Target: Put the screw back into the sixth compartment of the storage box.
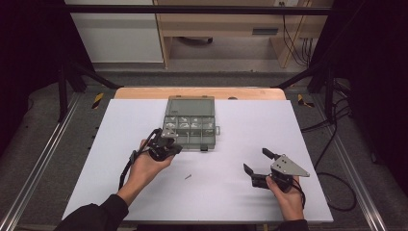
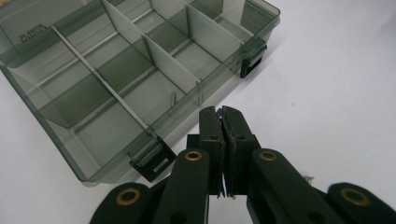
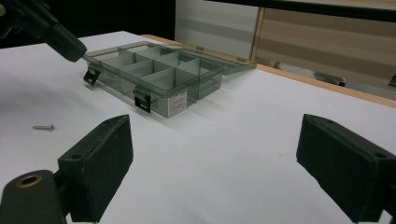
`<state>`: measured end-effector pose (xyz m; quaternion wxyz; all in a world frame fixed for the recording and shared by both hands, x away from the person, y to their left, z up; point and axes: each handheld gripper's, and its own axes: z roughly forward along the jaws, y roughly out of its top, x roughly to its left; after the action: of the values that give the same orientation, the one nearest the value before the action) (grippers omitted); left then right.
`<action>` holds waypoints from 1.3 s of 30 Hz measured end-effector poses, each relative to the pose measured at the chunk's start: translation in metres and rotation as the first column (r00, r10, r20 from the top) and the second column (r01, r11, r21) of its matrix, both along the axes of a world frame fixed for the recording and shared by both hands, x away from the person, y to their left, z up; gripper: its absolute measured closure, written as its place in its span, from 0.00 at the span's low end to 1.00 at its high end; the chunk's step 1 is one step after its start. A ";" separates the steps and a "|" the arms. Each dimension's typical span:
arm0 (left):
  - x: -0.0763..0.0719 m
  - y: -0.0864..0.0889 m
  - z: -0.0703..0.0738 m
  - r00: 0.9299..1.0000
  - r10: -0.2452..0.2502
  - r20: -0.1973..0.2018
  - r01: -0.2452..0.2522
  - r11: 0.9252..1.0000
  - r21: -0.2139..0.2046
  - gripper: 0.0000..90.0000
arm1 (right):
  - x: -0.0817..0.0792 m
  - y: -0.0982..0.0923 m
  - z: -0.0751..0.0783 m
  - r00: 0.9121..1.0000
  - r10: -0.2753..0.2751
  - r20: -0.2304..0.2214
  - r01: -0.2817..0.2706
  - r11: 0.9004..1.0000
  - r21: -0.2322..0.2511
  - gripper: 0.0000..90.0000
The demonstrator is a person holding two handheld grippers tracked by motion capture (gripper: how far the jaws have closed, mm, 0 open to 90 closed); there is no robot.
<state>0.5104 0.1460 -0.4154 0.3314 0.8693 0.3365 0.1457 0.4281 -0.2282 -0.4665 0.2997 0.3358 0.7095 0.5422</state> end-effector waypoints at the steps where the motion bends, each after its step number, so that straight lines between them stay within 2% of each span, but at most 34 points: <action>1: 0.001 0.000 0.001 1.000 0.002 0.004 -0.002 1.000 0.001 0.98 | 0.000 0.000 0.000 1.000 -0.002 -0.003 0.002 1.000 0.003 0.12; 15: 0.021 0.001 0.007 0.997 0.060 0.050 -0.060 0.998 0.002 0.98 | -0.002 -0.002 0.001 1.000 0.003 0.002 -0.003 1.000 0.021 0.11; 20: 0.031 -0.002 0.004 0.995 0.075 0.061 -0.075 0.997 -0.006 0.98 | -0.002 -0.005 0.003 1.000 -0.001 0.003 0.001 0.998 0.064 0.10; 26: 0.039 -0.005 0.001 0.994 0.082 0.065 -0.083 0.997 0.007 0.98 | -0.002 -0.008 0.002 1.000 -0.006 -0.004 0.006 0.998 0.057 0.10; 28: 0.041 -0.006 0.000 0.993 0.095 0.071 -0.094 0.995 -0.008 0.98 | -0.002 -0.007 0.002 1.000 -0.005 -0.005 0.005 0.999 0.054 0.10; 39: 0.044 -0.006 -0.002 0.994 0.084 0.066 -0.084 0.996 -0.002 0.98 | -0.002 -0.008 0.001 1.000 -0.007 -0.006 0.007 0.999 0.053 0.09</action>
<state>0.5544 0.1400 -0.4177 0.3355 0.8493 0.3615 0.1881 0.4264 -0.2360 -0.4651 0.2904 0.3476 0.6945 0.5589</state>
